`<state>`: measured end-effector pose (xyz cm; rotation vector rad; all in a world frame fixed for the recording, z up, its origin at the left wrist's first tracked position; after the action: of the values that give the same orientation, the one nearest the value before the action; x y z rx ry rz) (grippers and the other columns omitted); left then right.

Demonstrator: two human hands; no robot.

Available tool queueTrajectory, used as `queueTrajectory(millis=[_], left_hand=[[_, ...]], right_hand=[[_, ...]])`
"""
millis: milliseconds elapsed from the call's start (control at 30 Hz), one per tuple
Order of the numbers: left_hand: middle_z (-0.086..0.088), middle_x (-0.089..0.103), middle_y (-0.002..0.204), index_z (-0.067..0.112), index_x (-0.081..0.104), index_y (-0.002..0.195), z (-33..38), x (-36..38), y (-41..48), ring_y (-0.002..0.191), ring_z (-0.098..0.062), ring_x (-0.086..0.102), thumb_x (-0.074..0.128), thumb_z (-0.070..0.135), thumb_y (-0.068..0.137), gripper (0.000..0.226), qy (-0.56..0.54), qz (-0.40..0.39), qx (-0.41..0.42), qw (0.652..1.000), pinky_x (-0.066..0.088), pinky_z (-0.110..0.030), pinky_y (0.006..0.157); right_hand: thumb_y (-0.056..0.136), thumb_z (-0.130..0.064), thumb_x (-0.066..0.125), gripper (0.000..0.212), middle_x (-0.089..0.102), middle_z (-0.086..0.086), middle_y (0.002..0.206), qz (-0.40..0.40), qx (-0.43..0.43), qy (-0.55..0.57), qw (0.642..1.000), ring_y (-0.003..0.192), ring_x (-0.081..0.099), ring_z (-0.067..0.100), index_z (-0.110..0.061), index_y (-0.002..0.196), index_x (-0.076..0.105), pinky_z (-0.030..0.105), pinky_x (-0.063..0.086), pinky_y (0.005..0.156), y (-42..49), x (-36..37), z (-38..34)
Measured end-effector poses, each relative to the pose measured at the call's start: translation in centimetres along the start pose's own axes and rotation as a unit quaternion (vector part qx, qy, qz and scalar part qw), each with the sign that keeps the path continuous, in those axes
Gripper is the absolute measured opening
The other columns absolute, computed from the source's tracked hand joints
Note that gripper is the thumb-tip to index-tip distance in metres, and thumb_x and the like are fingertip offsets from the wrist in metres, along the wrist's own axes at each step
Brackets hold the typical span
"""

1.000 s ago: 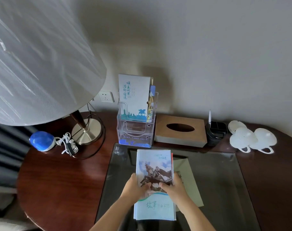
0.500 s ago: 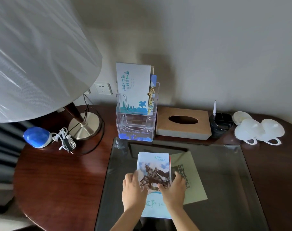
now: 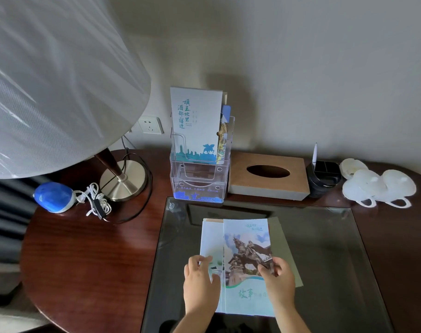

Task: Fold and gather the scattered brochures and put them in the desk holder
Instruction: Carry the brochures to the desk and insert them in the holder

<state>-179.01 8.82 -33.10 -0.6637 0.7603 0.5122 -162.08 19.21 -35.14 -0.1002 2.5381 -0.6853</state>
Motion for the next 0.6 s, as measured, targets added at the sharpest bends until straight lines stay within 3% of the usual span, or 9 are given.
queueTrajectory(millis=[100,233,300,367,467,533,600], left_hand=[[0.012,0.049,0.127,0.03,0.05,0.13,0.1,0.0,0.2,0.116,-0.007,0.048,0.051,0.025,0.091,0.039,-0.037,-0.018,0.012,0.999,0.046,-0.02,0.092],[0.005,0.064,0.116,0.026,0.058,0.121,1.1,0.8,0.8,0.101,-0.008,0.061,0.04,0.029,0.099,0.029,-0.209,-0.131,-0.052,0.968,0.051,-0.024,0.085],[0.003,0.068,0.103,0.023,0.063,0.104,1.6,0.7,1.2,0.089,-0.007,0.064,0.036,0.026,0.1,0.028,-0.258,-0.163,-0.088,0.948,0.05,-0.015,0.07],[0.004,0.069,0.091,0.024,0.065,0.09,1.6,0.5,1.4,0.079,-0.007,0.064,0.038,0.02,0.1,0.029,-0.275,-0.172,-0.096,0.941,0.047,-0.011,0.061],[0.002,0.075,0.088,0.018,0.069,0.089,0.9,0.3,1.7,0.081,-0.013,0.07,0.056,0.013,0.094,0.015,-0.318,-0.154,-0.109,0.929,0.054,-0.021,0.063],[0.0,0.078,0.081,0.012,0.07,0.086,0.3,-0.1,1.7,0.078,-0.021,0.074,0.07,0.013,0.085,0.002,-0.362,-0.127,-0.13,0.914,0.061,-0.035,0.065],[-0.001,0.078,0.079,0.009,0.07,0.084,-0.2,-0.3,1.8,0.076,-0.024,0.074,0.076,0.016,0.079,0.011,-0.389,-0.099,-0.138,0.905,0.062,-0.041,0.068]], right_hand=[[0.081,-0.007,0.072,0.026,0.067,0.01,0.106,-0.047,0.019,0.062,0.997,0.092,0.062,0.02,-0.012,0.102,0.059,0.035,0.046,0.082,0.3,-0.8,0.4],[0.081,-0.003,0.071,0.049,0.058,0.016,0.125,-0.097,0.094,0.17,0.976,0.121,0.052,0.036,0.0,0.126,0.051,0.054,0.039,0.106,0.8,-0.9,0.9],[0.083,-0.003,0.068,0.053,0.056,0.022,0.13,-0.117,0.109,0.196,0.968,0.125,0.049,0.041,0.001,0.131,0.046,0.057,0.039,0.106,0.8,-0.6,0.7],[0.086,-0.001,0.064,0.044,0.059,0.024,0.124,-0.135,0.104,0.197,0.965,0.116,0.056,0.042,0.001,0.126,0.048,0.052,0.046,0.096,0.7,-0.4,0.1],[0.087,0.0,0.062,0.03,0.061,0.023,0.119,-0.144,0.084,0.183,0.969,0.116,0.056,0.041,-0.002,0.115,0.053,0.052,0.045,0.095,0.9,-0.7,-0.5],[0.087,0.0,0.062,0.022,0.062,0.021,0.116,-0.154,0.08,0.181,0.968,0.115,0.056,0.039,-0.006,0.107,0.056,0.05,0.045,0.094,1.0,-1.0,-0.6],[0.088,0.001,0.061,0.023,0.061,0.023,0.117,-0.167,0.09,0.188,0.964,0.115,0.056,0.04,-0.004,0.109,0.054,0.047,0.045,0.09,1.1,-1.3,-0.6]])
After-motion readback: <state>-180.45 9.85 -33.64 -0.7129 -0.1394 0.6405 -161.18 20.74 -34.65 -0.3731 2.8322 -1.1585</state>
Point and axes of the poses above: each hand's wrist, its own y-axis towards the middle knuckle, its own x-axis out of the palm, z = x × y, the point moved 3 cm from there along y, towards the middle knuckle
